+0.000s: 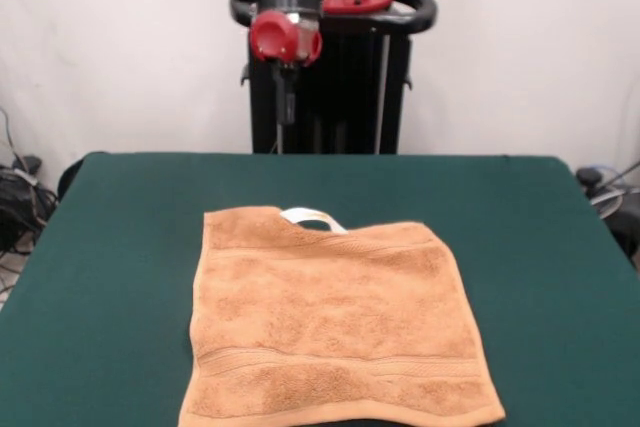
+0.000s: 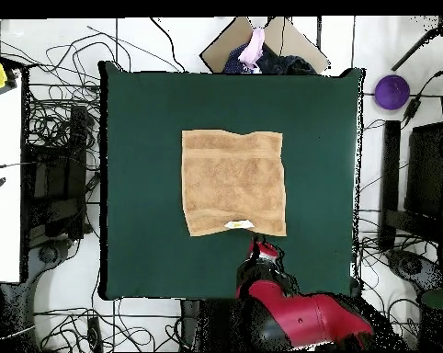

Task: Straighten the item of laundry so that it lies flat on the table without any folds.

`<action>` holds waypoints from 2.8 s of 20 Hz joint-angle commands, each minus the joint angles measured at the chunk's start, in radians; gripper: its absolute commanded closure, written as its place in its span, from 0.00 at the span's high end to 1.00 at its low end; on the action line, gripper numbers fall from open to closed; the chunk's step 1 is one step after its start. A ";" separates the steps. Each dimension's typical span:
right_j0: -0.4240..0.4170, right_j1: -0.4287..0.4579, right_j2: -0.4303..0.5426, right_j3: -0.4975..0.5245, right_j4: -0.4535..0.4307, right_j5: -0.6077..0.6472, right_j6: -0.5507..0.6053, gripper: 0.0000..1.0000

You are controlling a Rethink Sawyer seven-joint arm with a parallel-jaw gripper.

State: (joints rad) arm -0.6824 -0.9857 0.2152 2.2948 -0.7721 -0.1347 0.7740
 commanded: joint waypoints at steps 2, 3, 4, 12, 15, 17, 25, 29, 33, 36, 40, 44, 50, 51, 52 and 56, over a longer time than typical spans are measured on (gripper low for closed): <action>-0.016 -0.232 0.098 0.225 0.418 0.126 0.496 0.00; -0.023 -0.257 0.103 0.246 0.463 0.138 0.507 0.00; -0.020 -0.323 0.122 0.270 0.543 0.182 0.523 0.00; 0.540 -0.248 -0.405 -0.109 0.777 0.541 0.802 0.00; 0.621 -0.129 -0.430 -0.174 0.872 0.507 0.882 0.00; 0.649 -0.054 -0.424 -0.227 0.910 0.482 0.911 0.00; 0.652 0.036 -0.380 -0.508 0.866 0.820 0.947 0.00; 0.570 0.050 -0.251 -0.487 0.923 0.839 0.891 0.00; 0.591 0.087 -0.265 -0.546 0.909 0.858 0.914 0.00; 0.615 0.113 -0.264 -0.589 0.917 0.877 0.943 0.00; 0.663 0.137 -0.283 -0.641 0.912 0.909 0.982 0.00; 0.703 0.180 -0.309 -0.646 0.912 0.846 1.017 0.00; 0.713 0.179 -0.329 -0.666 0.915 0.858 0.999 0.00; 0.715 0.180 -0.330 -0.673 0.918 0.857 1.001 0.00; 0.713 0.177 -0.320 -0.664 0.932 0.825 1.001 0.00; 0.694 0.172 -0.262 -0.612 1.004 0.742 0.994 0.00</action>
State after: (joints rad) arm 0.0144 -0.8339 -0.1225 1.6457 0.1316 0.6503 1.4784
